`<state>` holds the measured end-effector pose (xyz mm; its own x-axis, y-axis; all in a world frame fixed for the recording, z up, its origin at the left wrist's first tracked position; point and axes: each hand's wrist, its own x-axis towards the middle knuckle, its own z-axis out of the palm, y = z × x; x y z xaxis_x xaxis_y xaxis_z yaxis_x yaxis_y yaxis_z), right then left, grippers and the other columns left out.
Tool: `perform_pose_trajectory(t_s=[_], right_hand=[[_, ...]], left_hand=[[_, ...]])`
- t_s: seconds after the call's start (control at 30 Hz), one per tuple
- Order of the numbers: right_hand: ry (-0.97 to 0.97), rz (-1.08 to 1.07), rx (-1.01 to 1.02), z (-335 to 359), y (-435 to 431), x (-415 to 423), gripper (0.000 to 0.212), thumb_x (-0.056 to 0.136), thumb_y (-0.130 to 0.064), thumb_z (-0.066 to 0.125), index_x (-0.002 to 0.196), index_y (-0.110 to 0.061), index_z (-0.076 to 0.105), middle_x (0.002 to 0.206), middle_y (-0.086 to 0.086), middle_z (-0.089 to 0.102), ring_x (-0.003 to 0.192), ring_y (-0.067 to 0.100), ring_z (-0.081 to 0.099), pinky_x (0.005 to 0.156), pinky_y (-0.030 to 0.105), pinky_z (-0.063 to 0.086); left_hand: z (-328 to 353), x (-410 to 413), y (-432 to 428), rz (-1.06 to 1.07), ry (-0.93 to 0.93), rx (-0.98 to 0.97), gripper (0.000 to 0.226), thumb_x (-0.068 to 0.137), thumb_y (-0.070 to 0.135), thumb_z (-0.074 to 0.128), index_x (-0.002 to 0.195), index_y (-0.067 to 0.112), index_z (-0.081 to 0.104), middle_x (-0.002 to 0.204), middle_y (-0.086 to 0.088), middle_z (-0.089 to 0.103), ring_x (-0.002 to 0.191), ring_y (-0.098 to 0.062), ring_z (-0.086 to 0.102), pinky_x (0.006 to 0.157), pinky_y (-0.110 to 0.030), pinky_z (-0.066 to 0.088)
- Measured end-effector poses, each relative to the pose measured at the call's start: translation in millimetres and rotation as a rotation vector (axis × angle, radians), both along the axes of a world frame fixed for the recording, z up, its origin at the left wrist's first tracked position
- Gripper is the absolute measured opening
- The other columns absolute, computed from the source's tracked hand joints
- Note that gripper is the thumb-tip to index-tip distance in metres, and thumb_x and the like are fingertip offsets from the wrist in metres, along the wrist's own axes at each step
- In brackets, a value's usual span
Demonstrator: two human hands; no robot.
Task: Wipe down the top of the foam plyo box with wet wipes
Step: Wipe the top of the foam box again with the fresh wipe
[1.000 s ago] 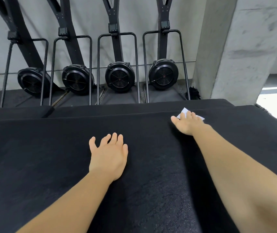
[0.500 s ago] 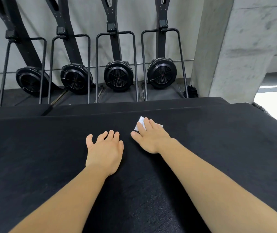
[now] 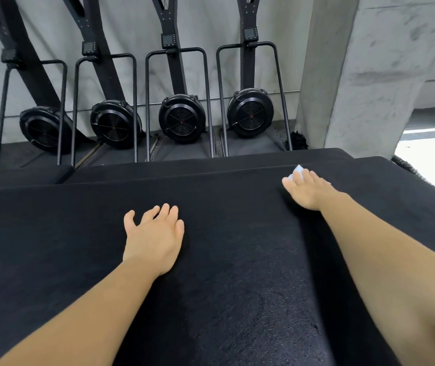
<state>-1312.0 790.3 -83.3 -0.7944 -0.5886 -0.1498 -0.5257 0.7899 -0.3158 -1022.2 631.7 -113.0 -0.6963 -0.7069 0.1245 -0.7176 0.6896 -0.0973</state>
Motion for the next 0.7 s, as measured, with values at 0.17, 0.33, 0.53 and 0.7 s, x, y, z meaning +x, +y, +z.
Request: perform_pose_trajectory(t_s=[0.17,0.33,0.53,0.7], right_hand=[[0.06,-0.033,0.08,-2.6,-8.6,30.4,0.064,0.102,-0.046,0.021,0.148,-0.003,0.029,0.145,0.018,0.033,0.135,0.032,0.027,0.116,0.043,0.021],[0.131,0.098,0.062,-5.1,-15.9,109.3,0.078,0.099,-0.063,0.018,0.151,-0.005,0.024,0.148,0.012,0.03,0.138,0.027,0.024,0.117,0.039,0.018],[0.035,0.319,0.013,-4.3,-34.2,180.7,0.075,0.099,-0.063,0.016,0.156,-0.013,0.016,0.157,0.01,0.018,0.145,0.025,0.011,0.119,0.039,0.01],[-0.028,0.421,0.013,-5.7,-25.4,164.8,0.067,0.102,-0.057,0.013,0.159,-0.022,0.007,0.166,0.001,-0.001,0.152,0.02,-0.003,0.121,0.037,0.003]], left_hand=[[0.4,-0.3,0.4,-0.007,0.006,0.001,0.052,0.103,0.038,0.009,0.152,0.026,0.021,0.159,0.009,0.02,0.146,-0.015,0.018,0.114,-0.053,-0.001],[3.1,0.2,2.0,-0.008,0.004,0.018,0.052,0.104,0.037,0.01,0.152,0.025,0.022,0.159,0.007,0.021,0.146,-0.016,0.019,0.114,-0.054,0.0],[5.6,0.2,3.4,-0.005,-0.026,0.007,0.051,0.103,0.035,0.01,0.152,0.023,0.023,0.158,0.007,0.023,0.146,-0.018,0.02,0.114,-0.056,0.002],[5.0,-0.9,2.4,-0.004,-0.025,0.01,0.051,0.103,0.034,0.011,0.152,0.022,0.023,0.157,0.007,0.025,0.146,-0.018,0.02,0.113,-0.056,0.001]])
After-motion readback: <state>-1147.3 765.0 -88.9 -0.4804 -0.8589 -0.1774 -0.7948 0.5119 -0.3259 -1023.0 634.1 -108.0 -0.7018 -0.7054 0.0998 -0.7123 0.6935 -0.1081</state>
